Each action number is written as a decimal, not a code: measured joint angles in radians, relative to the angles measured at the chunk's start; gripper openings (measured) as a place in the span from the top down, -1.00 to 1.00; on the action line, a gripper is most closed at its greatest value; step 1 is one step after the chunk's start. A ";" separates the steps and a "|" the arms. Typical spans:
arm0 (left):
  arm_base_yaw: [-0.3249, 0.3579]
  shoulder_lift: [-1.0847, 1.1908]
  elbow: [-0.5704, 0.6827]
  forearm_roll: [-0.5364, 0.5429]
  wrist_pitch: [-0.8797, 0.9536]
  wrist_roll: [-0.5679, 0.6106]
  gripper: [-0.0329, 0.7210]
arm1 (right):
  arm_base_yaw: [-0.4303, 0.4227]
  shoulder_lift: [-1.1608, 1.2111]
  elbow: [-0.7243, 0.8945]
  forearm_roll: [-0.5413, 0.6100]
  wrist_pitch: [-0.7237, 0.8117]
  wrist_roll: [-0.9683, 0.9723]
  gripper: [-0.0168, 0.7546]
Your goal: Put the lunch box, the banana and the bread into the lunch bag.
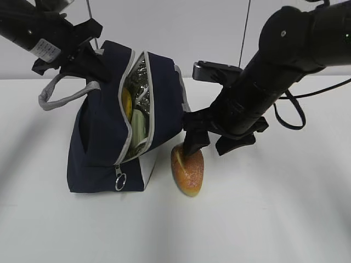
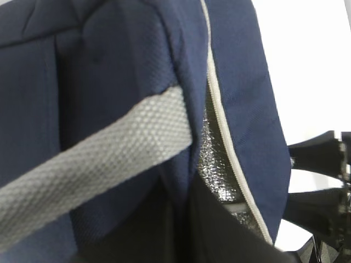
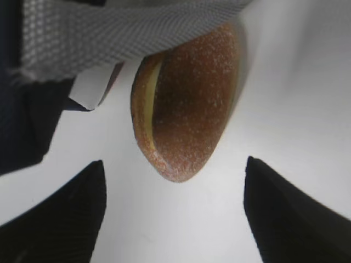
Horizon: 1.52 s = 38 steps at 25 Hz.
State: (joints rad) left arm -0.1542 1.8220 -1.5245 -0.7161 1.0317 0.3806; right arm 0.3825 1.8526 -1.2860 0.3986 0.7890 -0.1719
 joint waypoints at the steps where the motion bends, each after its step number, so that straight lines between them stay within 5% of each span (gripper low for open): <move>1: 0.000 0.000 0.000 0.000 0.000 0.000 0.92 | 0.000 0.015 0.000 0.017 -0.013 -0.006 -0.54; 13: 0.000 0.000 0.000 0.000 0.001 0.000 0.92 | 0.000 0.159 0.002 0.203 -0.153 -0.114 -0.52; 19: 0.000 0.000 0.000 0.000 0.004 0.000 0.92 | -0.004 0.170 0.002 0.239 -0.158 -0.144 0.03; 23: 0.000 0.000 0.000 0.000 0.004 0.000 0.92 | -0.021 0.168 0.002 0.239 -0.118 -0.146 0.16; 38: 0.000 0.000 0.000 -0.002 0.003 0.000 0.92 | -0.132 -0.142 -0.037 -0.043 0.172 -0.059 0.17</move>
State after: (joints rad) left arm -0.1542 1.8220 -1.5245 -0.7181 1.0348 0.3806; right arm 0.2507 1.7103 -1.3232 0.3552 0.9605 -0.2313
